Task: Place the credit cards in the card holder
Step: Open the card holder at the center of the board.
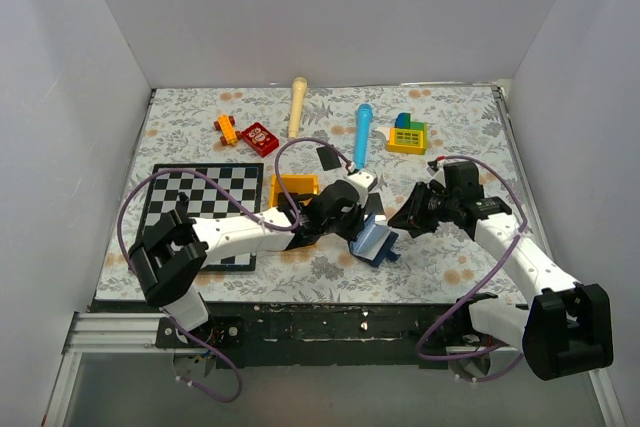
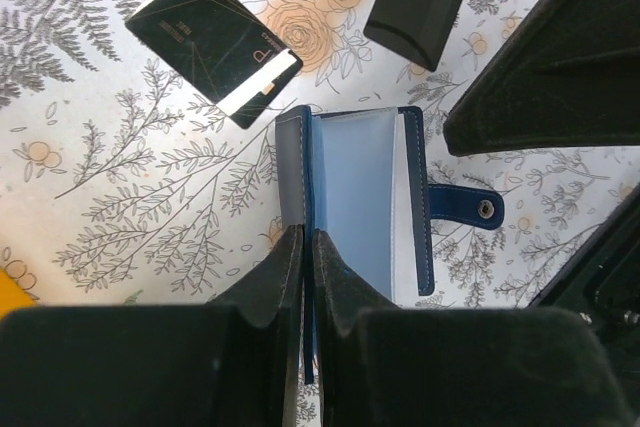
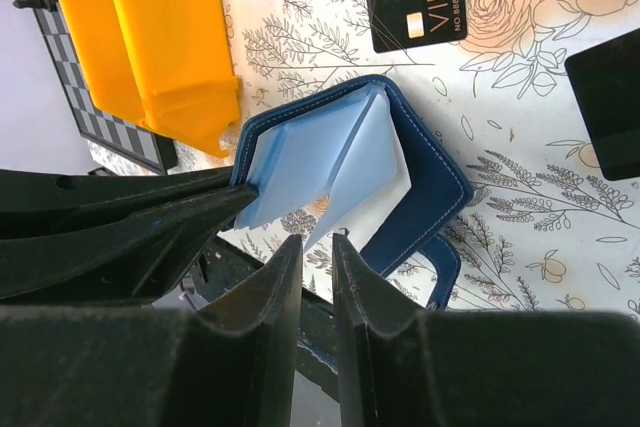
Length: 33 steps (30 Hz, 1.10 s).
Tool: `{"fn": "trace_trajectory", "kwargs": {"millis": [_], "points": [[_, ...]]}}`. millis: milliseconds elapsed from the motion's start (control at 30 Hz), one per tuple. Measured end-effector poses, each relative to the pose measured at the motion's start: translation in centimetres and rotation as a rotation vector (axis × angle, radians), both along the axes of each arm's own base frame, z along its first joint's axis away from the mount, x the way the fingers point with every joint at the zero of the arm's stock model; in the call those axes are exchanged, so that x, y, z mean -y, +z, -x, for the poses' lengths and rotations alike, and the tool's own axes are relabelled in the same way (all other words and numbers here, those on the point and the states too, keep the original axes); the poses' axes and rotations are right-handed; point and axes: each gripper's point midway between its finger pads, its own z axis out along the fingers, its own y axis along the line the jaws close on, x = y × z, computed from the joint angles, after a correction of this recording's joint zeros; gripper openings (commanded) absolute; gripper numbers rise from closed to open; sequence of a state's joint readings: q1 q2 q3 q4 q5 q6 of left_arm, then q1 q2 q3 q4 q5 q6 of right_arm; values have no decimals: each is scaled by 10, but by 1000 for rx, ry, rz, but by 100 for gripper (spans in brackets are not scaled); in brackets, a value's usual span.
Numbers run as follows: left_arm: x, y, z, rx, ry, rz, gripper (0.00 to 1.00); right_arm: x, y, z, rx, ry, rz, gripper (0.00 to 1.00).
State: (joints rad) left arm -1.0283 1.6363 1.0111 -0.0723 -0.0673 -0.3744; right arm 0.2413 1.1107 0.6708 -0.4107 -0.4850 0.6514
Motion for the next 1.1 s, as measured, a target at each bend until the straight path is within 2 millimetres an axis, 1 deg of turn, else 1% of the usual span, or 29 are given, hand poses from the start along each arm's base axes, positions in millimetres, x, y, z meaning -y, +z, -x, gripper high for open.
{"fn": "trace_trajectory", "kwargs": {"millis": [267, 433, 733, 833, 967, 1100], "points": [[-13, 4, -8, 97, 54, -133, 0, -4, 6, -4, 27, 0, -33, 25], [-14, 8, -9, 136, 67, -182, 0, -8, 3, 0, 10, 0, -69, 25], [-16, 0, -4, 113, 69, -204, 0, -17, 6, -2, 17, 13, -136, 25], [-16, -3, -3, 104, 71, -209, 0, -21, 0, -2, -1, 13, -165, 25], [-14, -3, -1, 89, 74, -192, 0, -24, -8, -3, -35, 10, -187, 26], [-9, -2, 1, 70, 70, -165, 0, -27, -9, -7, -35, 7, -201, 28]]}}
